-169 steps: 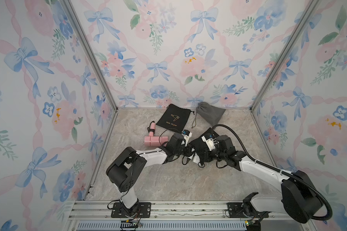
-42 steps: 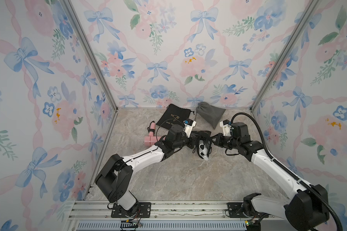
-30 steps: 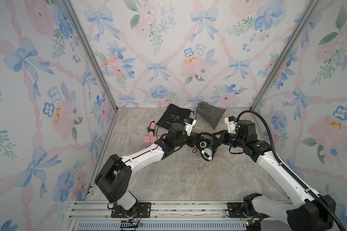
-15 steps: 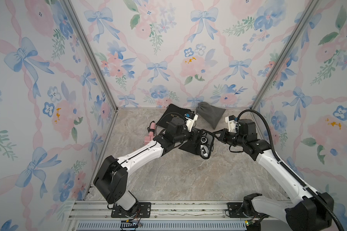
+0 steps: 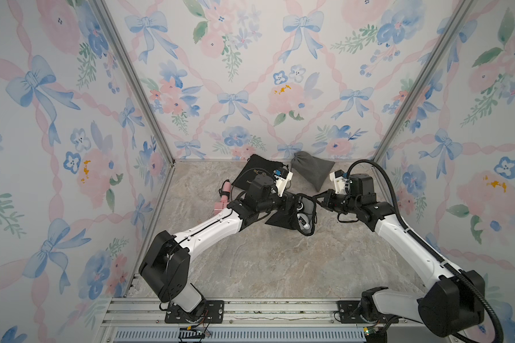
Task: Pack away hair dryers
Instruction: Adjust the drawstring bag at the center of the board.
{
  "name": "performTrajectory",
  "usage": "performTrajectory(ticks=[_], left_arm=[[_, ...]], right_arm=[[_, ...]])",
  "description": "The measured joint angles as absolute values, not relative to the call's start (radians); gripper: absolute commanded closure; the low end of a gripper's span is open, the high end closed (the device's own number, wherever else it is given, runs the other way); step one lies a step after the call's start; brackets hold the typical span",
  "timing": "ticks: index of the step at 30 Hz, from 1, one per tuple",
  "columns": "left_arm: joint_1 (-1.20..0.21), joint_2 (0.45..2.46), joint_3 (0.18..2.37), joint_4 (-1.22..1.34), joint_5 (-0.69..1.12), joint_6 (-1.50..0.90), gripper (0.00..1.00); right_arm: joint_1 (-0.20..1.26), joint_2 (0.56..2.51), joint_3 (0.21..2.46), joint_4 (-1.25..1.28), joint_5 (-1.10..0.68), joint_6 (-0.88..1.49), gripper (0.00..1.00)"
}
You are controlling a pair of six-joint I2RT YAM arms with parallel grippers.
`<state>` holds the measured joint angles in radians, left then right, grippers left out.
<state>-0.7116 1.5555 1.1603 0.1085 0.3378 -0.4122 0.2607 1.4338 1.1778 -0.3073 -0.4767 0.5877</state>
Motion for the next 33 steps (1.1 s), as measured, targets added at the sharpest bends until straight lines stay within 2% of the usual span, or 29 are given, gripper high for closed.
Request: performTrajectory(ticks=[21,33], left_arm=[[-0.6,1.618,1.142,0.135,0.28,-0.424,1.0],[-0.582,1.638,1.109,0.131,0.235,-0.424,0.98]], right_arm=[[0.299,1.665,1.325,-0.27,-0.508,0.556,1.0],[0.318,1.777,1.376,-0.251,-0.512,0.545,1.0]])
